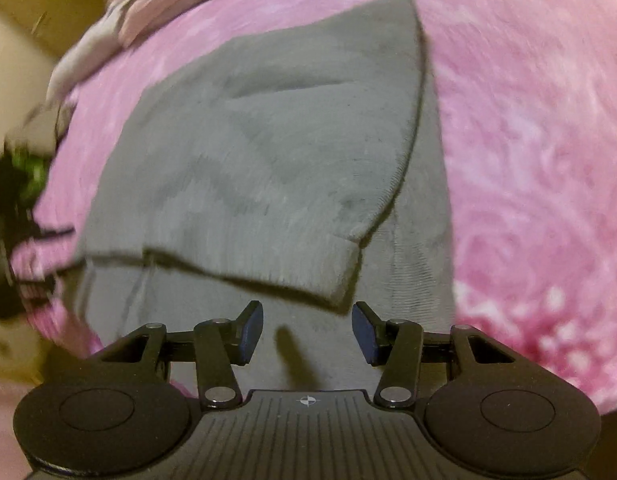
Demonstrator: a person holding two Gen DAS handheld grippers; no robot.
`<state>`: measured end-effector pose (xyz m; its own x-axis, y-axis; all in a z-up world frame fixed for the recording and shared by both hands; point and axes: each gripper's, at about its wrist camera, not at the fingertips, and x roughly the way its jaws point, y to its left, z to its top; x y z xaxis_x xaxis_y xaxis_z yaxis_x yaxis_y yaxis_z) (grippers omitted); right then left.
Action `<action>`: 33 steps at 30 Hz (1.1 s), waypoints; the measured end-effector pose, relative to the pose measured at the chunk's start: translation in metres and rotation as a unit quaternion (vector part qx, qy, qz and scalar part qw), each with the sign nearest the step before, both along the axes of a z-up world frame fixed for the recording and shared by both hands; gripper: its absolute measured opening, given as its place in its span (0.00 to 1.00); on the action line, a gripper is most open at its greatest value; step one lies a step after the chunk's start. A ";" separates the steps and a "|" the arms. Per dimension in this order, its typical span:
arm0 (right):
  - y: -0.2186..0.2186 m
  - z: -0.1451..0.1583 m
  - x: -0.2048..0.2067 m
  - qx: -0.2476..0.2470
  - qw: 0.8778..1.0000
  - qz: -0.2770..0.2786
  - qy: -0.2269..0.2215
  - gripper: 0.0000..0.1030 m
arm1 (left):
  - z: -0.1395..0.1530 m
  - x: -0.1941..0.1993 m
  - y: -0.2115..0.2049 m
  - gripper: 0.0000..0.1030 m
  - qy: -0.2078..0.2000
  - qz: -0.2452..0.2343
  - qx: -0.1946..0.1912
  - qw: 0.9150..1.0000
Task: Organize objects
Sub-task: 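Lower the folded hem onto the skirt and open both grippers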
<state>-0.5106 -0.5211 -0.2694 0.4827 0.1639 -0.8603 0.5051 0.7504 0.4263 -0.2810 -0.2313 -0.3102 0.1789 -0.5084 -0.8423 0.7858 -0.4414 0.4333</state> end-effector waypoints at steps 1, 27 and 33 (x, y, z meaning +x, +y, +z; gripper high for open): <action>0.000 0.000 0.001 0.005 1.000 -0.007 0.000 0.45 | -0.004 -0.004 0.000 0.35 -0.009 -0.020 -0.001 1.000; -0.034 0.026 -0.008 0.079 0.992 -0.093 -0.008 0.13 | 0.023 -0.026 0.026 0.06 -0.031 -0.101 -0.023 0.994; -0.011 0.031 -0.029 0.071 0.995 -0.064 0.023 0.13 | 0.034 -0.053 0.062 0.06 -0.008 -0.107 -0.008 0.994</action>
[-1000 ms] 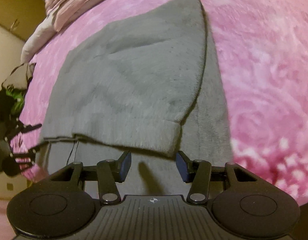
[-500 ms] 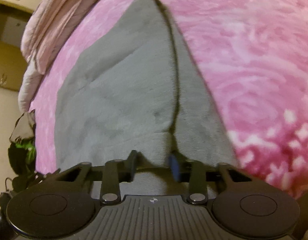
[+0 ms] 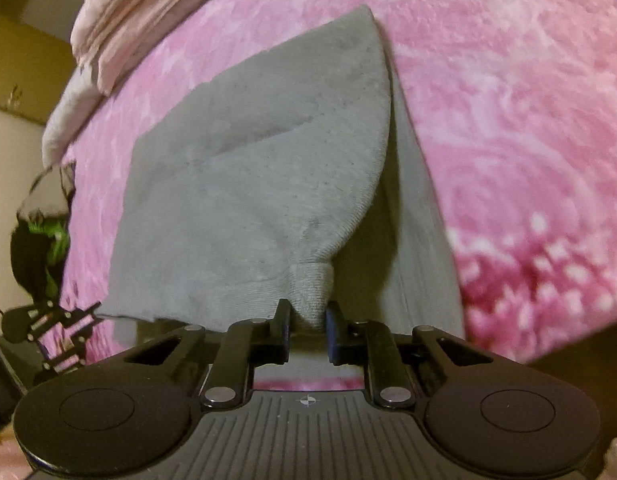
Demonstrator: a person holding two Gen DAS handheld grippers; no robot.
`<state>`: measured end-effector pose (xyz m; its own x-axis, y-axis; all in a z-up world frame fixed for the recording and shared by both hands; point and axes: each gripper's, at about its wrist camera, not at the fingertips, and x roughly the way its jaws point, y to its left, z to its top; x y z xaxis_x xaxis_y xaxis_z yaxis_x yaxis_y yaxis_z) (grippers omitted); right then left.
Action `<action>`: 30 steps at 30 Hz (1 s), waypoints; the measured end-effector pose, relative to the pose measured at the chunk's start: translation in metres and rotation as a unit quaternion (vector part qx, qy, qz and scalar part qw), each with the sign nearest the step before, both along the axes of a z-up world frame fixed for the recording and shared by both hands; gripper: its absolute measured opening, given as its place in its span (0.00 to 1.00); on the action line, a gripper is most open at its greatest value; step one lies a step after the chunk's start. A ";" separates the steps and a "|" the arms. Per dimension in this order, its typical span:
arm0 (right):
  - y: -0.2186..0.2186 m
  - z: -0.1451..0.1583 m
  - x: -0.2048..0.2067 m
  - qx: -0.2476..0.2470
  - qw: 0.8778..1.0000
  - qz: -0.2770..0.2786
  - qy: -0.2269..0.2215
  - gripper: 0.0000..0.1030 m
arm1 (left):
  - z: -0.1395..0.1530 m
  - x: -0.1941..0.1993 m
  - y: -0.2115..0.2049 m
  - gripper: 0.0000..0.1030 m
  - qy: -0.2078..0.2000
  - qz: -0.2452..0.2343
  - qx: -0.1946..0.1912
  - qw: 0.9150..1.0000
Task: Organize objects
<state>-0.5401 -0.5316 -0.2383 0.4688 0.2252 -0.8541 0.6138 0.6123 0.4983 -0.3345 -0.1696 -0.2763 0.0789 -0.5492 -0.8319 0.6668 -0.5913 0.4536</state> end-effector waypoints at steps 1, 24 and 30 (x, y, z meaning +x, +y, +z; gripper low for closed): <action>0.003 -0.006 -0.004 0.001 1.000 0.000 0.008 0.13 | -0.003 -0.005 0.006 0.06 0.004 -0.001 0.005 1.000; 0.060 0.051 0.033 -0.151 0.984 0.091 0.038 0.52 | 0.042 0.002 -0.021 0.26 0.033 0.195 0.080 0.977; 0.077 0.063 0.049 -0.146 0.985 0.087 0.021 0.54 | 0.059 0.014 -0.024 0.36 0.035 0.189 0.075 0.978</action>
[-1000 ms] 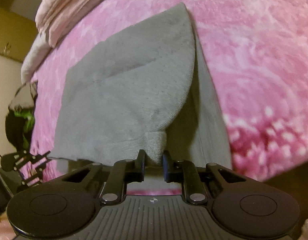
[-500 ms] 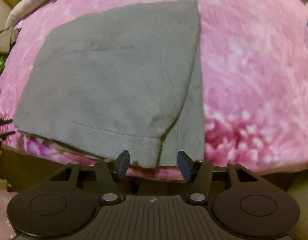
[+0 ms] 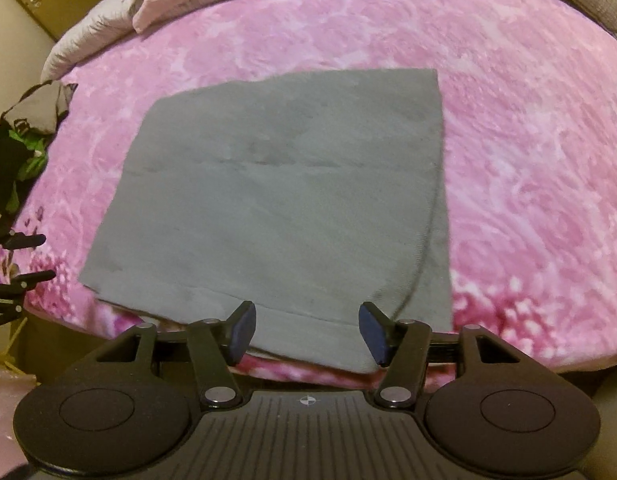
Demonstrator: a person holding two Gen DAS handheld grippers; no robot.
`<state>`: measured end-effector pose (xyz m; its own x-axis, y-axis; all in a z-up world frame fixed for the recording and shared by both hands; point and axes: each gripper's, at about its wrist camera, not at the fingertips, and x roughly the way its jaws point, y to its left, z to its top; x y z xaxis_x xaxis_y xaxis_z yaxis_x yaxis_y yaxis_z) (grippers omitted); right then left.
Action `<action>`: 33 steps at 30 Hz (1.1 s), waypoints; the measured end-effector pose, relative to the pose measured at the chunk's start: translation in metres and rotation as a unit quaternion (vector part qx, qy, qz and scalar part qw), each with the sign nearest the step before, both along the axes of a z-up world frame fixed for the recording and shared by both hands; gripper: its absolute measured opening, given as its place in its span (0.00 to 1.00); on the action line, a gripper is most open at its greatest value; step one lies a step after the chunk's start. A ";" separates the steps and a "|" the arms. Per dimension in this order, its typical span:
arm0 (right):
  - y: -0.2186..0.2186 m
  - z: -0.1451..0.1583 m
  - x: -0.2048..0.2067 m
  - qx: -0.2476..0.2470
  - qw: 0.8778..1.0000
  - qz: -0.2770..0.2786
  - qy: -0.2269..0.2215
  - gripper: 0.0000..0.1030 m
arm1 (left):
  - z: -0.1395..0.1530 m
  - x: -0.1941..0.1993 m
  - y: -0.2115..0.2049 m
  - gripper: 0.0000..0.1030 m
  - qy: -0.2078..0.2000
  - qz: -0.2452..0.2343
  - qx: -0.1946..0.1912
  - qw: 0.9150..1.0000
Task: Organize objects
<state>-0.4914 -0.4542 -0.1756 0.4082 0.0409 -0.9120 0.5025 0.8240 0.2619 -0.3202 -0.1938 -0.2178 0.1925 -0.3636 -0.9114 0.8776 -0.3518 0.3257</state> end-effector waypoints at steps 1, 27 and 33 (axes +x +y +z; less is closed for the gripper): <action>0.004 0.001 0.003 0.003 1.000 -0.002 -0.001 0.54 | 0.002 0.005 0.001 0.43 0.001 -0.007 -0.001 1.000; 0.288 -0.067 0.159 -0.190 0.979 0.024 0.076 0.63 | -0.066 0.188 -0.077 0.83 -0.027 -0.413 -0.056 0.909; 0.319 -0.109 0.172 -0.287 0.951 0.073 0.088 0.63 | -0.097 0.188 -0.085 0.84 -0.038 -0.484 -0.065 0.872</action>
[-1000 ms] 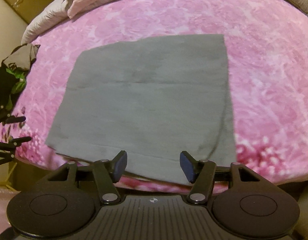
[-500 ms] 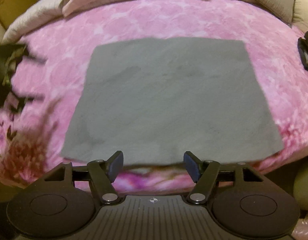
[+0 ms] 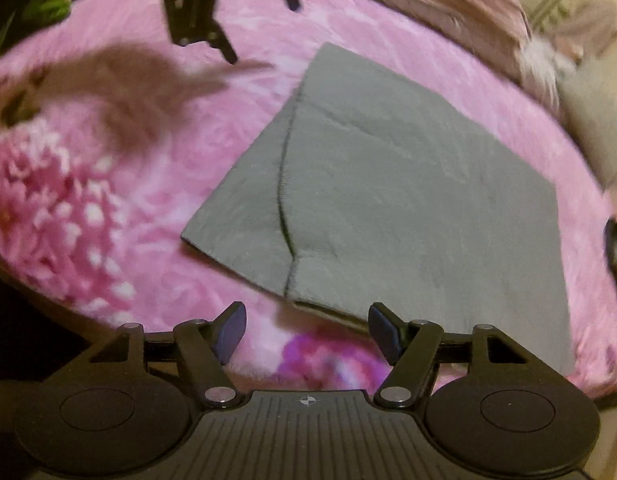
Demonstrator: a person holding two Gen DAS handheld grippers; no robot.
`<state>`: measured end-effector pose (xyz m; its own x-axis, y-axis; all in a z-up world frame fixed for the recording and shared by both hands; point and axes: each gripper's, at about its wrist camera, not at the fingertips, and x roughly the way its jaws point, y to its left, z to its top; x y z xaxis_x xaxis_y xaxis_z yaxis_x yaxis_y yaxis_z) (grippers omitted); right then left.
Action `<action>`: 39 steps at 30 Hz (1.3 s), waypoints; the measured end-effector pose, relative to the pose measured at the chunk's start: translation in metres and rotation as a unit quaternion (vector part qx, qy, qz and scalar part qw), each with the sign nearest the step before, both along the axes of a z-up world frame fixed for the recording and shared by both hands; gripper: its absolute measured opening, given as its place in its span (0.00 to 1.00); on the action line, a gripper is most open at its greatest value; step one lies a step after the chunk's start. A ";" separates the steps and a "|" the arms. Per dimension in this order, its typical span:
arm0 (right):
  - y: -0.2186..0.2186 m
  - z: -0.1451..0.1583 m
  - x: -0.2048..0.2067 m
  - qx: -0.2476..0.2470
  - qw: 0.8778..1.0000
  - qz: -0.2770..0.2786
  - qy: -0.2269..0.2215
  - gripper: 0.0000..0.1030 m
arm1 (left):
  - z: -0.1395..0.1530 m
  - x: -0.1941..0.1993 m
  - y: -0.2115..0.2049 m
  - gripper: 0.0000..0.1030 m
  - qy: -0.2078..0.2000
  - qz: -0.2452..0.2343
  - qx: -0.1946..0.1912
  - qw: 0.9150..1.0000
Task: Organize objects
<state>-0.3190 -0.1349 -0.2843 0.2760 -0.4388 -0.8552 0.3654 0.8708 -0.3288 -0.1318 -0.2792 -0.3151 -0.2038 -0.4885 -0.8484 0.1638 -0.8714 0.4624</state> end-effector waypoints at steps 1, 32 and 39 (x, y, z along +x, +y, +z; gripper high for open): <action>0.003 -0.006 0.002 -0.012 1.000 0.006 0.001 0.63 | -0.003 0.000 -0.002 0.84 0.003 -0.007 -0.001 1.000; -0.026 0.036 0.013 -0.091 0.994 -0.044 -0.036 0.08 | -0.045 0.014 -0.048 0.80 -0.013 -0.219 -0.110 0.969; -0.052 0.079 0.007 -0.058 0.991 -0.103 -0.067 0.07 | -0.049 0.005 -0.059 0.52 -0.008 -0.229 -0.125 0.965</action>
<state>-0.3117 -0.1867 -0.2057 0.2790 -0.5901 -0.7576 0.5787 0.7329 -0.3578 -0.1271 -0.3377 -0.3640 -0.4344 -0.5401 -0.7208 -0.2220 -0.7114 0.6668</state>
